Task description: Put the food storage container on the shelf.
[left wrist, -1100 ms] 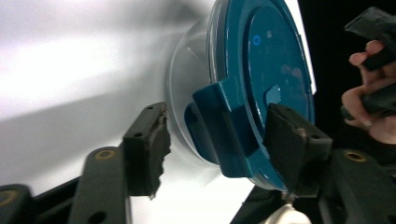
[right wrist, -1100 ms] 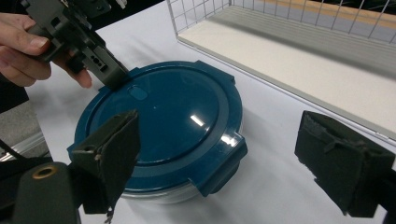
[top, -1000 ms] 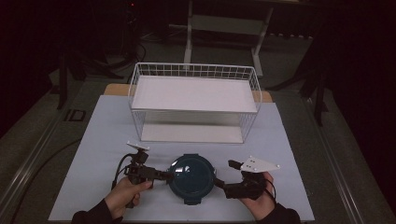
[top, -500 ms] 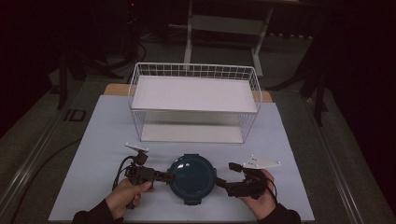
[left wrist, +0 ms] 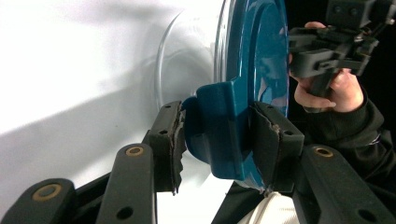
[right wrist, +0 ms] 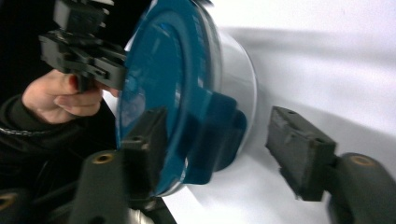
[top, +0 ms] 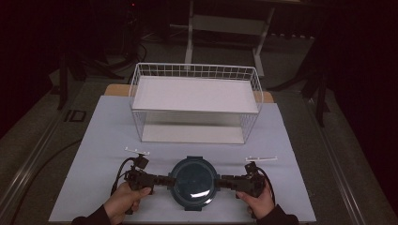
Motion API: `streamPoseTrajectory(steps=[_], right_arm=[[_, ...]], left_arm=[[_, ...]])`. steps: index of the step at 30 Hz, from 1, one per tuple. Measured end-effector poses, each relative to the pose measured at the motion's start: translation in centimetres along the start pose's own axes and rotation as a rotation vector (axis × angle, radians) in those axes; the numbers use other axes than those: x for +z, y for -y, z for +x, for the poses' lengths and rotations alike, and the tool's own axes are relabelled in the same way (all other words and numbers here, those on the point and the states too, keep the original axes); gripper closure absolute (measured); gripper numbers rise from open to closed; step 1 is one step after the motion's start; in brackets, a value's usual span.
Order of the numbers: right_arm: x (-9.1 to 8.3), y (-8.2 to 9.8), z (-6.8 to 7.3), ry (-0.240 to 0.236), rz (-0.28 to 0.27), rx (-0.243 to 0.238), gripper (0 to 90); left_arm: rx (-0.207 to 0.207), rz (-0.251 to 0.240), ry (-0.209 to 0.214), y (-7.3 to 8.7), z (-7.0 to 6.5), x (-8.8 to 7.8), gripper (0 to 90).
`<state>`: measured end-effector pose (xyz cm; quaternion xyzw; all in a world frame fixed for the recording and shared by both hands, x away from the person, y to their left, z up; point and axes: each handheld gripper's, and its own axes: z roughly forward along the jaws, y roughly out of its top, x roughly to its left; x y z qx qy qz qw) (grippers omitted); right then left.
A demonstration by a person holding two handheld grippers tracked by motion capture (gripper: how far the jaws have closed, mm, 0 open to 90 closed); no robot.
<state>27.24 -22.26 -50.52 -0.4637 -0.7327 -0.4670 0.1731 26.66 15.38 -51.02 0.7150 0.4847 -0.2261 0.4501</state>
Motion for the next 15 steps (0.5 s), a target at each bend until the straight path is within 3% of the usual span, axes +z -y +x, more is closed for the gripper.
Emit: streamPoseTrajectory(steps=[6,10,15], right_arm=[[0.31,0.16,-0.33,-0.036,0.018,0.043,46.0],[0.74,0.37,-0.49,-0.09,0.038,0.078,53.7],[0.8,0.52,-0.57,-0.096,0.034,0.106,54.6]], left_arm=[[0.013,-0.005,-0.008,0.26,-0.27,-0.11,56.5],[0.019,-0.012,-0.009,0.42,-0.33,-0.12,56.5],[0.017,-0.029,-0.013,0.66,-0.42,-0.1,56.5]])
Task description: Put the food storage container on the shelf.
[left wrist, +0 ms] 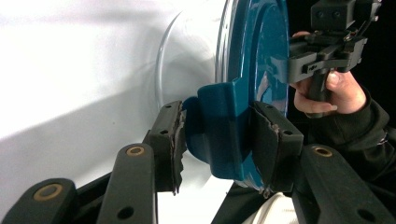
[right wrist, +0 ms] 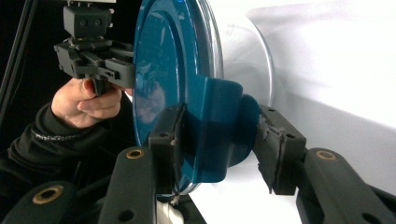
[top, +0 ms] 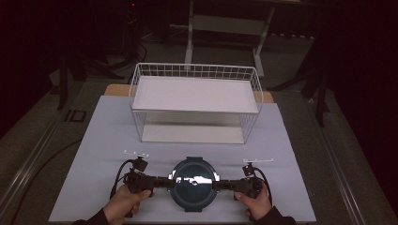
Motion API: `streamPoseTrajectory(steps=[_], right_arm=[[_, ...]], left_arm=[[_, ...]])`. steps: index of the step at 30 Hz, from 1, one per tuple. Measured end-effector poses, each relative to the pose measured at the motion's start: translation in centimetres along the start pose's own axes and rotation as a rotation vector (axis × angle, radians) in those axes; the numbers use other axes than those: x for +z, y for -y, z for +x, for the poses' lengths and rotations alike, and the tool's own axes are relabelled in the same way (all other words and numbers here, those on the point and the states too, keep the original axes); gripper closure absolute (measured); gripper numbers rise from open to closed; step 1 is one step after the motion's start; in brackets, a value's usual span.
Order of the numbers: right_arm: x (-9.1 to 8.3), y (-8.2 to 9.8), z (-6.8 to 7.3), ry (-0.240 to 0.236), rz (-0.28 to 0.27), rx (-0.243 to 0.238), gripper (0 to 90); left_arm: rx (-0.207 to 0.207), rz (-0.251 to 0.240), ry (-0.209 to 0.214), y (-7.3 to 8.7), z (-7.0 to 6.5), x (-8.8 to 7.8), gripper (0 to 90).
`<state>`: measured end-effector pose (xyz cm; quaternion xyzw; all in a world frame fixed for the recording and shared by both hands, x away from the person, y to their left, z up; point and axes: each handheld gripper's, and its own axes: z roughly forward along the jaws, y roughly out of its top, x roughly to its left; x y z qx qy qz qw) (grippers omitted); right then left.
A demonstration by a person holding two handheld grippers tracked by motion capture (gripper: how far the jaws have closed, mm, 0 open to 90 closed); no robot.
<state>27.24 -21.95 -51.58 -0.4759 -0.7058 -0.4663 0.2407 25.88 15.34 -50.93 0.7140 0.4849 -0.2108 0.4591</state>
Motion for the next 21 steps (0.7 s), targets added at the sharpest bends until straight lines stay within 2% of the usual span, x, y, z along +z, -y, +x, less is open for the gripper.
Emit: streamPoseTrajectory(steps=[6,9,14,16,19,20,21], right_arm=[[-0.1,0.3,0.9,0.033,-0.007,0.004,55.7],[-0.1,0.4,1.2,0.034,-0.017,0.013,56.1],[-0.1,0.3,1.7,0.049,-0.017,-0.006,56.2],[-0.2,0.0,1.9,0.051,-0.029,-0.018,56.2],[-0.5,-0.6,2.3,0.057,-0.046,-0.059,56.0],[-0.5,-0.6,2.3,0.057,-0.046,-0.059,56.0],[-0.6,-0.9,2.4,0.063,-0.056,-0.074,56.0]], left_arm=[[0.009,0.002,-0.025,0.2,-0.5,-0.1,56.3],[0.01,-0.002,-0.032,0.4,-0.6,-0.2,56.5],[0.015,-0.015,-0.031,0.4,-0.7,-0.4,56.8],[0.033,-0.028,-0.036,0.2,-0.9,-0.5,56.8],[0.075,-0.055,-0.05,-0.4,-1.4,-0.8,56.7],[0.075,-0.055,-0.05,-0.4,-1.4,-0.8,56.8],[0.097,-0.076,-0.054,-0.8,-1.6,-1.0,56.8]])
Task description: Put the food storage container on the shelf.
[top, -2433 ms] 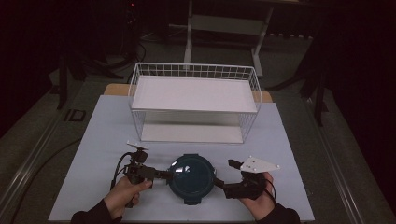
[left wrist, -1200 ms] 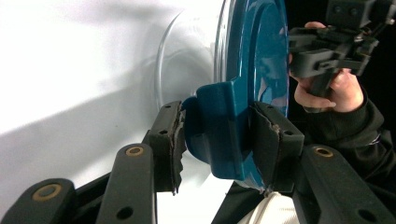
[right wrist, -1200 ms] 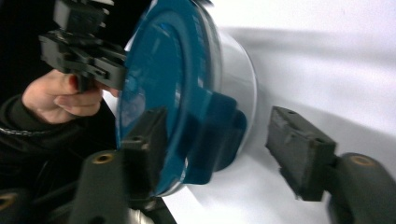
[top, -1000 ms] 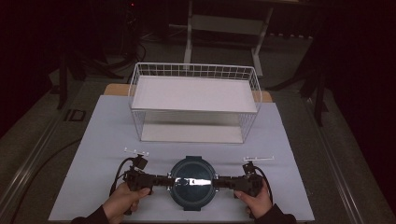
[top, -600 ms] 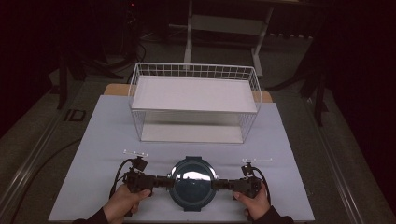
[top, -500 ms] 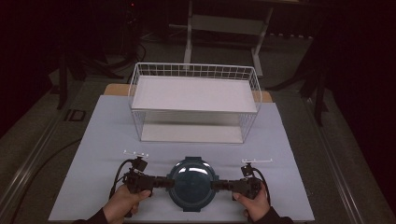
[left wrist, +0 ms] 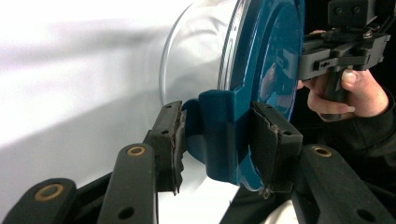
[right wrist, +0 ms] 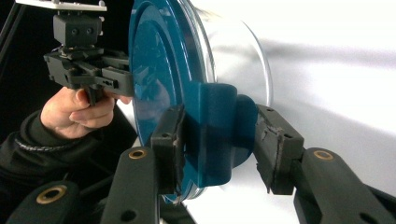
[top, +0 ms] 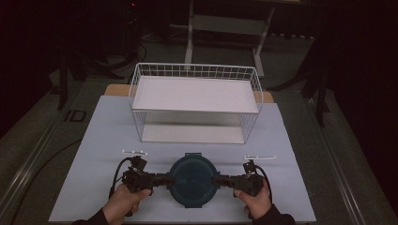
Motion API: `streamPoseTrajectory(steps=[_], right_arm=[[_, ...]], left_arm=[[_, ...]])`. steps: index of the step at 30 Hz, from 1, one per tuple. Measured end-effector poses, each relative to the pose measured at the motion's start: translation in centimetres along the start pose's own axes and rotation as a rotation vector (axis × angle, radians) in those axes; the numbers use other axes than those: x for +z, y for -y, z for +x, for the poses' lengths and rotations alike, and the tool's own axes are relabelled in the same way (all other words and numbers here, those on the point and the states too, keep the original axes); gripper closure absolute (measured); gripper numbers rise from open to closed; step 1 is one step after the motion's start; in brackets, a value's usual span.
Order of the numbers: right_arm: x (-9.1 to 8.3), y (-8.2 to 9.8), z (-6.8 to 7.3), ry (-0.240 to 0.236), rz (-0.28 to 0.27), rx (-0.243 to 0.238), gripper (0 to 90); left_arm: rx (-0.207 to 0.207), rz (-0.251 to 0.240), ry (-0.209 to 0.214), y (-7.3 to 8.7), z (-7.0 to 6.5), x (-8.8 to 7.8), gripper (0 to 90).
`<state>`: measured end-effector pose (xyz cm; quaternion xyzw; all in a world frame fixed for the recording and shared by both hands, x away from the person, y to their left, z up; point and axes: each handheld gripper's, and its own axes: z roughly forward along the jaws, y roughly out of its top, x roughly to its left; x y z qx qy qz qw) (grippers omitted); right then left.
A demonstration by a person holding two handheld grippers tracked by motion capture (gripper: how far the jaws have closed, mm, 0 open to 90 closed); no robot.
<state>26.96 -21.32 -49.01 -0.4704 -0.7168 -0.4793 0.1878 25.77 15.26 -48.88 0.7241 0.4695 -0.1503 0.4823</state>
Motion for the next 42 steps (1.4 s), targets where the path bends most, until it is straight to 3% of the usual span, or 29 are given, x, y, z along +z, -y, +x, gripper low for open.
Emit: streamPoseTrajectory(steps=[3,8,16,23,34,42], right_arm=[[-0.3,-1.3,0.4,0.013,-0.036,-0.058,56.0],[-0.4,-2.8,0.1,0.024,-0.068,-0.096,55.9],[-0.1,-4.8,-1.6,0.024,-0.096,-0.156,55.8],[0.5,-6.6,-3.5,0.039,-0.12,-0.186,55.7],[1.3,-8.8,-6.2,0.08,-0.164,-0.178,55.3],[1.8,-9.6,-6.9,0.114,-0.19,-0.177,55.0]], left_arm=[[0.026,-0.027,-0.006,-0.8,0.0,-0.1,56.7],[0.059,-0.065,-0.026,-2.2,0.2,0.1,56.6],[0.117,-0.117,-0.05,-4.0,1.3,1.3,56.6],[0.13,-0.149,-0.055,-5.4,3.0,2.5,56.5],[0.133,-0.174,-0.052,-8.0,5.4,4.7,56.4],[0.123,-0.197,-0.065,-9.0,6.4,5.2,56.4]])
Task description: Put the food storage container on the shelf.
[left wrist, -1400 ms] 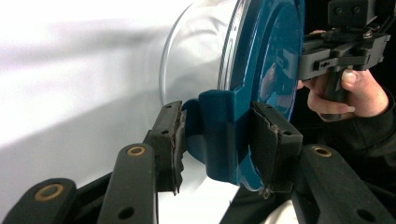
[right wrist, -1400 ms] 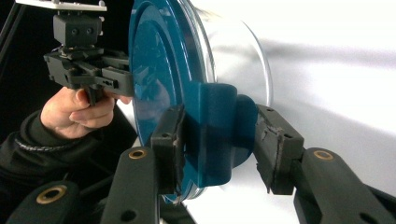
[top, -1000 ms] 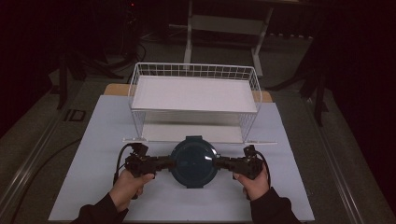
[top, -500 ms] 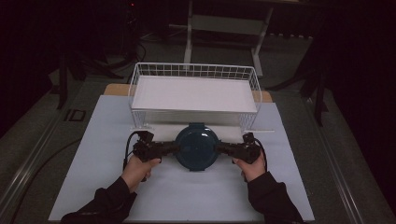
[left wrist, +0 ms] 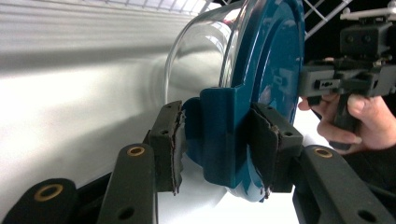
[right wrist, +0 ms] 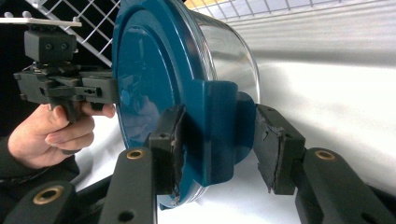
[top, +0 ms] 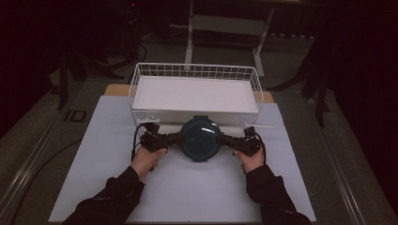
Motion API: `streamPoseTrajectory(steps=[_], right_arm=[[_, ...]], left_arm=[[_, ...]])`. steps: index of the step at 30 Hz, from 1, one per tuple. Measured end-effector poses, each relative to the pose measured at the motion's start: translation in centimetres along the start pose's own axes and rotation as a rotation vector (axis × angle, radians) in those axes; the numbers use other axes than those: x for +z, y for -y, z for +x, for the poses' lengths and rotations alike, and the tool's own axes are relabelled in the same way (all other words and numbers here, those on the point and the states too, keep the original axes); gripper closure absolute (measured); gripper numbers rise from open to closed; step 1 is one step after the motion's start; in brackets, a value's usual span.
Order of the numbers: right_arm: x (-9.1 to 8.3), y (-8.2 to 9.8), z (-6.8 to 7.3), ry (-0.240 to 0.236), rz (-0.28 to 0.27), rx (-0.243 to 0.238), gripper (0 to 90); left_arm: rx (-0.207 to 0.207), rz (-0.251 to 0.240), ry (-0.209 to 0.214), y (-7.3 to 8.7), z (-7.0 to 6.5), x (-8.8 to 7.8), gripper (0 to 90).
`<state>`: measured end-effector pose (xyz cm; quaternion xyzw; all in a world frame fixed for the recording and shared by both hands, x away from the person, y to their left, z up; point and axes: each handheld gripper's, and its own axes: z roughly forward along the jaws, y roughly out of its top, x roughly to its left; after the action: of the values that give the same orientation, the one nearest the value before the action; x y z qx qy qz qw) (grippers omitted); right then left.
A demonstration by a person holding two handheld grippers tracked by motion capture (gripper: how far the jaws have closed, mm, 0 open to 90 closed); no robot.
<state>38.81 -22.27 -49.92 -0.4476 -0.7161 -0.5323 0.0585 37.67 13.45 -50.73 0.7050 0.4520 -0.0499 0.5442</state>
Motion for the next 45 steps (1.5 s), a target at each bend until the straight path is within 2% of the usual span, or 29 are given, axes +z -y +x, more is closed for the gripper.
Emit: streamPoseTrajectory(steps=[5,7,13,14,15,20,21,23,24,25,27,28,29,30,34,36,39,40,42,43,45], right_arm=[[0.4,-0.4,-0.1,0.029,-0.01,-0.015,54.8],[0.5,-0.4,-0.2,0.044,-0.009,-0.018,54.7],[0.6,-0.4,-0.4,0.05,-0.03,0.014,54.3],[0.7,-0.4,-0.4,0.056,-0.033,0.011,54.1],[0.7,-0.5,-0.4,0.059,-0.034,0.017,54.0],[0.8,-0.6,-0.3,0.076,-0.038,0.041,53.4],[0.9,-0.6,-0.3,0.081,-0.044,0.035,53.3],[1.0,-0.7,-0.3,0.099,-0.057,0.027,53.3],[1.2,-0.8,-0.2,0.119,-0.069,0.004,54.7],[1.2,-0.8,-0.2,0.126,-0.077,-0.002,59.4],[1.5,-0.8,0.0,0.136,-0.078,0.005,53.4],[1.8,-0.8,-0.1,0.141,-0.089,0.004,53.0],[1.8,-0.8,-0.1,0.143,-0.092,0.008,53.2],[1.8,-0.8,-0.1,0.145,-0.098,0.012,53.3],[1.9,-0.7,-0.1,0.149,-0.112,0.01,53.4],[1.8,-0.6,0.3,0.156,-0.108,0.015,53.0],[1.6,-0.7,0.5,0.158,-0.116,-0.013,50.0],[1.4,-0.7,0.6,0.152,-0.122,-0.012,49.1],[1.2,-0.8,0.9,0.167,-0.112,-0.042,46.3],[1.1,-0.8,1.1,0.173,-0.114,-0.044,45.0],[0.9,-0.7,1.5,0.184,-0.107,-0.061,41.4]], left_arm=[[0.023,-0.008,-0.014,-0.4,0.4,0.3,56.4],[-0.01,-0.013,-0.006,-0.4,0.6,0.5,56.4],[-0.023,-0.023,-0.001,-0.5,0.9,0.6,56.2],[-0.043,-0.026,0.006,-0.5,0.9,0.7,56.1],[-0.032,-0.026,0.0,-0.6,1.1,0.7,56.1],[-0.066,-0.02,0.026,-0.8,1.5,0.9,55.4],[-0.086,-0.017,0.03,-0.9,1.6,1.0,55.2],[-0.076,-0.02,0.013,-0.9,2.0,1.1,54.2],[-0.069,-0.027,0.001,-0.9,2.0,1.2,53.0],[-0.055,-0.042,-0.023,-0.9,1.9,1.2,52.0],[-0.067,-0.046,-0.02,-1.1,2.1,1.2,53.6],[-0.064,-0.04,-0.018,-1.2,2.3,1.2,54.0],[-0.079,-0.053,-0.018,-1.2,2.3,1.3,53.2],[-0.061,-0.042,-0.02,-1.2,2.4,1.3,52.7],[-0.049,-0.062,-0.049,-1.1,2.2,1.4,47.2],[-0.052,-0.062,-0.05,-1.0,2.1,1.4,45.7],[-0.029,-0.043,-0.058,-0.8,1.6,1.3,40.1],[-0.016,-0.039,-0.062,-0.7,1.4,1.3,36.8],[0.015,-0.032,-0.061,-0.5,0.8,1.1,30.0],[0.067,-0.041,-0.065,-0.4,0.4,0.7,27.4],[0.091,-0.043,-0.065,-0.3,0.0,0.4,24.9]])
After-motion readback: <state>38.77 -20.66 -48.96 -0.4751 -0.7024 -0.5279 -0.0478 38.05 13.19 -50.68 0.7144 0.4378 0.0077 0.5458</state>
